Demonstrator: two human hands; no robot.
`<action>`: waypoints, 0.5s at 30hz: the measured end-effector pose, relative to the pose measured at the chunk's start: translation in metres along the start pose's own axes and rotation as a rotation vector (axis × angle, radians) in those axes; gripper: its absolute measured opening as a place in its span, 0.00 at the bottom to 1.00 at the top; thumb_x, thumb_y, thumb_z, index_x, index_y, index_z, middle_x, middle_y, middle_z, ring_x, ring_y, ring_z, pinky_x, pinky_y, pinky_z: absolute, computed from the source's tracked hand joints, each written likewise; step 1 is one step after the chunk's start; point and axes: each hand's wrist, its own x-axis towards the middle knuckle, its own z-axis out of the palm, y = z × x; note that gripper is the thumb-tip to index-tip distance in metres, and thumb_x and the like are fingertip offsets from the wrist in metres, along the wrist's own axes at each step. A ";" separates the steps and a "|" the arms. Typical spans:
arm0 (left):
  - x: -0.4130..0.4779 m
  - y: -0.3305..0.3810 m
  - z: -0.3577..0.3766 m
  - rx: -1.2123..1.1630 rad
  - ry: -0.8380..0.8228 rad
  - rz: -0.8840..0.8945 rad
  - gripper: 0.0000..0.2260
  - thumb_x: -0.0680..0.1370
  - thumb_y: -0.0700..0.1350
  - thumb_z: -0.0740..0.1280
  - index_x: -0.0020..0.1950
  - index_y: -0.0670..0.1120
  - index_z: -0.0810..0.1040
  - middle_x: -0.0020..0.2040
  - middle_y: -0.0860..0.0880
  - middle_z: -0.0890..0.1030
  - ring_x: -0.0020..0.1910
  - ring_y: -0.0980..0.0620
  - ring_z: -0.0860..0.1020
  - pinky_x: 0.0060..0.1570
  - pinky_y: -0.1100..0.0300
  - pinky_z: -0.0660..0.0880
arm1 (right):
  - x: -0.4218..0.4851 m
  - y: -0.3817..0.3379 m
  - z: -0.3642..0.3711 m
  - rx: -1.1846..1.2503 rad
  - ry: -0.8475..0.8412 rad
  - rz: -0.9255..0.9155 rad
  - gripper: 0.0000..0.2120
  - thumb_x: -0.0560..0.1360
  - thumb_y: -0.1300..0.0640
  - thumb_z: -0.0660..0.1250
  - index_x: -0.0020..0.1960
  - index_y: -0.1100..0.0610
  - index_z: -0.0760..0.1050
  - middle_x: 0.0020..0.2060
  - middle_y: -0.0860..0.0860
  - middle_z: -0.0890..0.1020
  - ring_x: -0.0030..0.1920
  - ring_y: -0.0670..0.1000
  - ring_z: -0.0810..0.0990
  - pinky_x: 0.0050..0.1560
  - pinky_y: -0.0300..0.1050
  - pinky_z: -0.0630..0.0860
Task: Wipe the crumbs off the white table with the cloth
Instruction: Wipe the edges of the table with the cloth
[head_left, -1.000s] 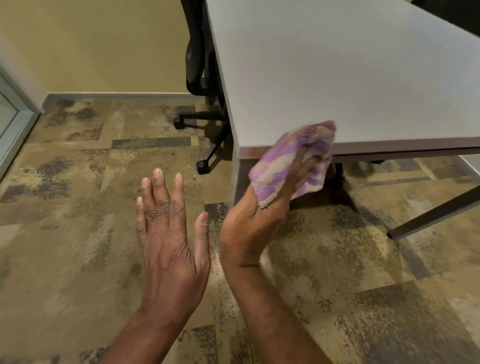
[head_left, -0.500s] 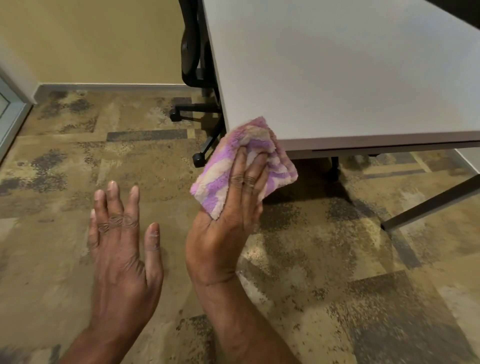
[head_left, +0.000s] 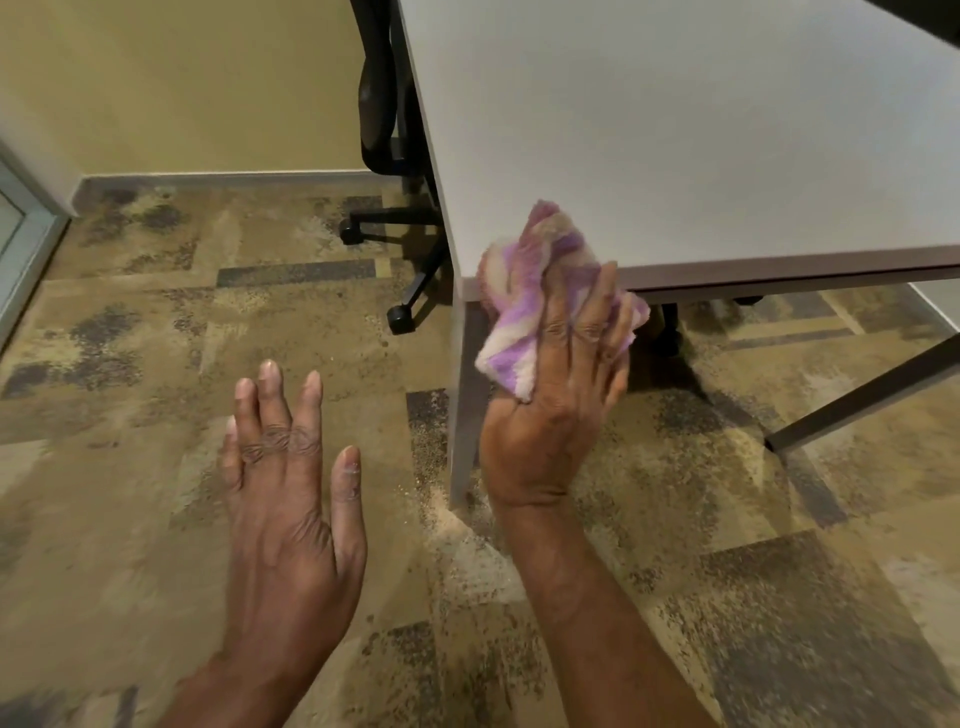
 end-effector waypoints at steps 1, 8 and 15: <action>0.000 0.000 -0.001 -0.005 -0.005 -0.004 0.27 0.85 0.48 0.54 0.84 0.47 0.53 0.85 0.48 0.48 0.84 0.49 0.44 0.81 0.47 0.45 | 0.004 0.004 0.000 -0.008 0.014 0.011 0.35 0.78 0.61 0.63 0.81 0.50 0.52 0.81 0.58 0.61 0.82 0.62 0.54 0.79 0.66 0.57; 0.004 -0.002 -0.004 -0.022 -0.024 0.003 0.27 0.85 0.48 0.54 0.84 0.47 0.53 0.85 0.48 0.49 0.84 0.49 0.45 0.81 0.47 0.45 | 0.022 0.016 0.001 0.133 0.173 0.256 0.26 0.83 0.57 0.61 0.80 0.58 0.62 0.80 0.61 0.61 0.82 0.62 0.57 0.78 0.67 0.61; 0.013 -0.011 -0.006 -0.041 -0.017 -0.001 0.27 0.84 0.48 0.55 0.84 0.47 0.55 0.85 0.46 0.51 0.84 0.49 0.45 0.81 0.45 0.46 | -0.010 -0.065 0.027 0.225 0.109 0.103 0.28 0.81 0.66 0.59 0.79 0.50 0.63 0.82 0.60 0.58 0.83 0.62 0.48 0.78 0.74 0.45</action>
